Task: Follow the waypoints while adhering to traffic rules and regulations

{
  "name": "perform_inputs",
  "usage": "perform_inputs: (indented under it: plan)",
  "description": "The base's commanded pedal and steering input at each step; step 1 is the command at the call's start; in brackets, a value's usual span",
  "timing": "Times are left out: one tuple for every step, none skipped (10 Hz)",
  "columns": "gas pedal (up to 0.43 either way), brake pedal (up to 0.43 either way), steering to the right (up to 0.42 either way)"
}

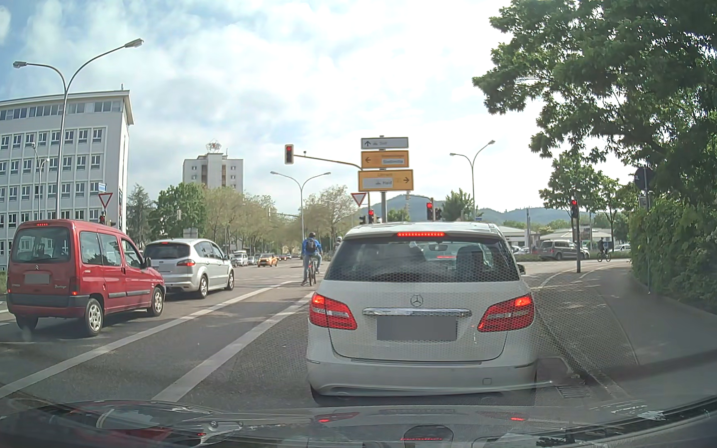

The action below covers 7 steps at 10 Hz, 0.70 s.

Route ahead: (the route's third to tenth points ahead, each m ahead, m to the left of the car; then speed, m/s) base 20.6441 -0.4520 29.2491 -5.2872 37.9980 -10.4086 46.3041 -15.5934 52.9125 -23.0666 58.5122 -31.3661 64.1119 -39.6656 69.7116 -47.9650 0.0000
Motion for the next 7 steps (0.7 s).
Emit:
perform_inputs:
  plan:
    - [0.000,0.250,0.080]
    - [0.000,0.250,0.080]
    - [0.000,0.250,0.080]
    - [0.000,0.250,0.080]
    - [0.000,0.250,0.080]
    - [0.000,0.250,0.080]
    - [0.000,0.250,0.080]
